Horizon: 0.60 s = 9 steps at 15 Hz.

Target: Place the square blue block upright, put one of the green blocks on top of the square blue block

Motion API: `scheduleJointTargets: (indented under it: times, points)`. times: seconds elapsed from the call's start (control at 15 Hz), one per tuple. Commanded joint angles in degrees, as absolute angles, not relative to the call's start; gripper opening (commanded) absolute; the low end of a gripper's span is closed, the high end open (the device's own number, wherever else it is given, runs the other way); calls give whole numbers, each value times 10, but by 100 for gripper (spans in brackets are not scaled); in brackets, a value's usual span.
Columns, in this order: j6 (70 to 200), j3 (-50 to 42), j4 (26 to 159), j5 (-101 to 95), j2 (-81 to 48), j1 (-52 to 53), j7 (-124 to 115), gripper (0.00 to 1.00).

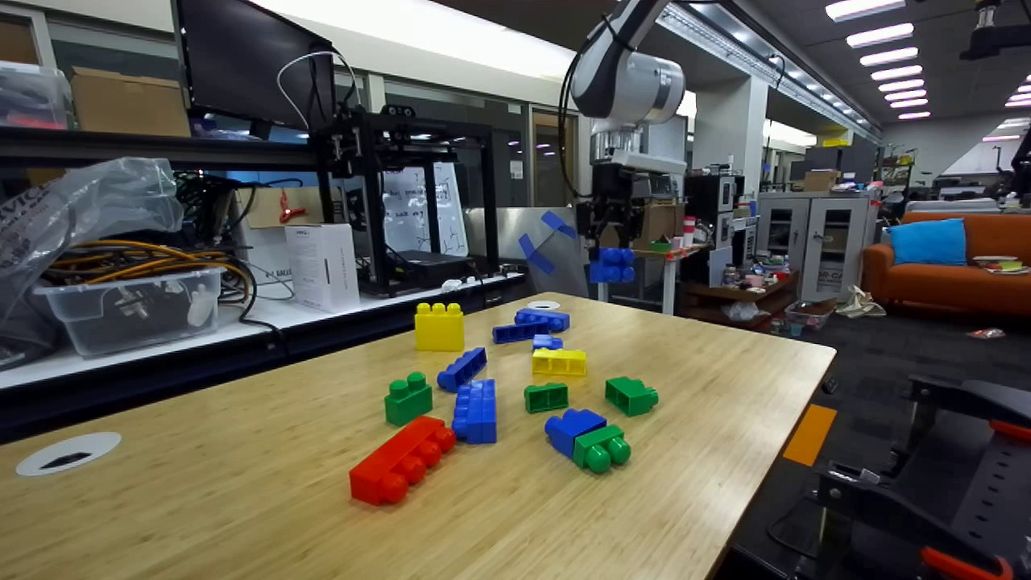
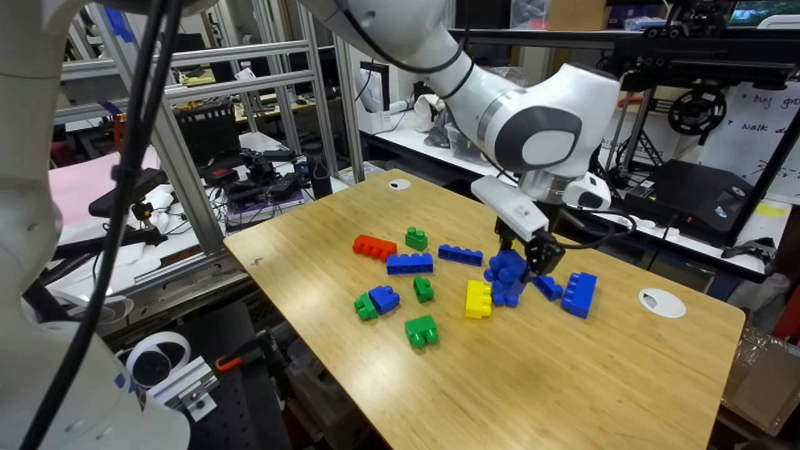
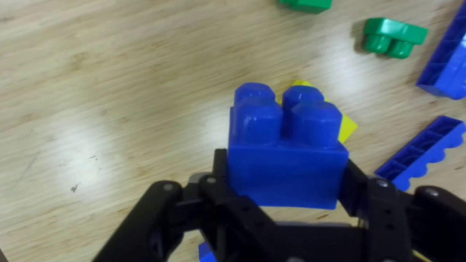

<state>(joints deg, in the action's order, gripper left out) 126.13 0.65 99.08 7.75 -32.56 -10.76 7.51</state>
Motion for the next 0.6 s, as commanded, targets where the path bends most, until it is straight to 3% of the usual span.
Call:
scheduleJointTargets:
  times: [0.0,0.53]
  points:
    - [1102,3,905,117,-340,-110,35,45]
    - [860,-16,679,205,-481,-127,-100,45]
